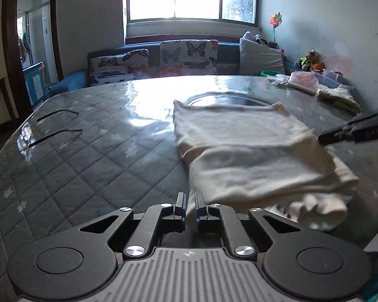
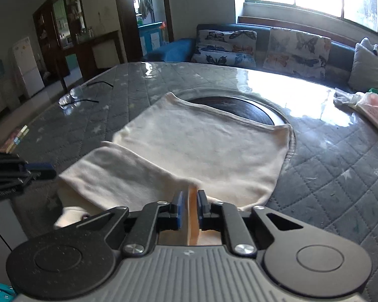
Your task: Fold clothes
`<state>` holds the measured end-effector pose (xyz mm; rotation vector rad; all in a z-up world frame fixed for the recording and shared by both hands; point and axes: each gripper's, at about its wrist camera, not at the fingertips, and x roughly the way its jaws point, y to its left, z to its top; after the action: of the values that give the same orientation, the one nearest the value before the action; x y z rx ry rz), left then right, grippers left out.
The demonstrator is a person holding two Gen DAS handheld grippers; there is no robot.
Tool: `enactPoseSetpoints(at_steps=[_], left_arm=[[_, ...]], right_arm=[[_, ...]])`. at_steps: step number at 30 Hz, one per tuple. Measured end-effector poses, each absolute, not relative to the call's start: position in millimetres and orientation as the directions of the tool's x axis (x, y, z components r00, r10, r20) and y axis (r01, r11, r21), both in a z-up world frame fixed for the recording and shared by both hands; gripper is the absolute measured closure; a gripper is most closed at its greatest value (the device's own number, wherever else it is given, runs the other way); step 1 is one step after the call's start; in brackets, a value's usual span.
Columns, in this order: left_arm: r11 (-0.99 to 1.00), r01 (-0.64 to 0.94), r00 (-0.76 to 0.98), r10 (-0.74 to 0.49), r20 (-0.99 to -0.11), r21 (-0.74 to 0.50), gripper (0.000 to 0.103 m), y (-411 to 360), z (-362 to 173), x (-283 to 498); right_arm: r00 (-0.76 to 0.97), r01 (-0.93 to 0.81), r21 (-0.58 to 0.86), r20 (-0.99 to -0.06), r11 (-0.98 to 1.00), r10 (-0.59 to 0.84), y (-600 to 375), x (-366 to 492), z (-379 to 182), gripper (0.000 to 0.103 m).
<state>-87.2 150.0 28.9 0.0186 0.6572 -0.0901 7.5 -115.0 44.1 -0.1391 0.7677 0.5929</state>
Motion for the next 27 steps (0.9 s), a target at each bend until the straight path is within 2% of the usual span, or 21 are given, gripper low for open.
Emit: enactPoseSetpoints(at_steps=[7,13,15,18,27], left_arm=[[0.988,0.145,0.796,-0.146,-0.587,-0.049,0.092,135.8,39.3,-50.8],[0.988,0.125,0.746,-0.156,-0.648,-0.094,0.092,140.0,17.2,-13.7],[0.986,0.143,0.724,-0.165,-0.669,-0.088,0.089,137.8,9.5,-15.1],[0.985,0.162,0.727,-0.165,-0.667,-0.067,0.085,135.6,11.0,-23.4],[0.983,0.141,0.739,-0.184,-0.648,-0.118,0.085,143.5,21.7,3.0]], right_arm=[[0.570,-0.560,0.101,-0.674,0.823,0.471,-113.5,7.3,40.6,0.091],[0.521,-0.590,0.105,-0.708,0.801,0.477,-104.5,5.8,23.8,0.083],[0.513,-0.584,0.109,-0.718,0.804,0.471,-105.7,7.7,20.1,0.080],[0.502,-0.578,0.117,-0.729,0.808,0.465,-108.9,11.2,14.8,0.079],[0.503,-0.589,0.123,-0.718,0.798,0.482,-105.0,12.8,15.8,0.070]])
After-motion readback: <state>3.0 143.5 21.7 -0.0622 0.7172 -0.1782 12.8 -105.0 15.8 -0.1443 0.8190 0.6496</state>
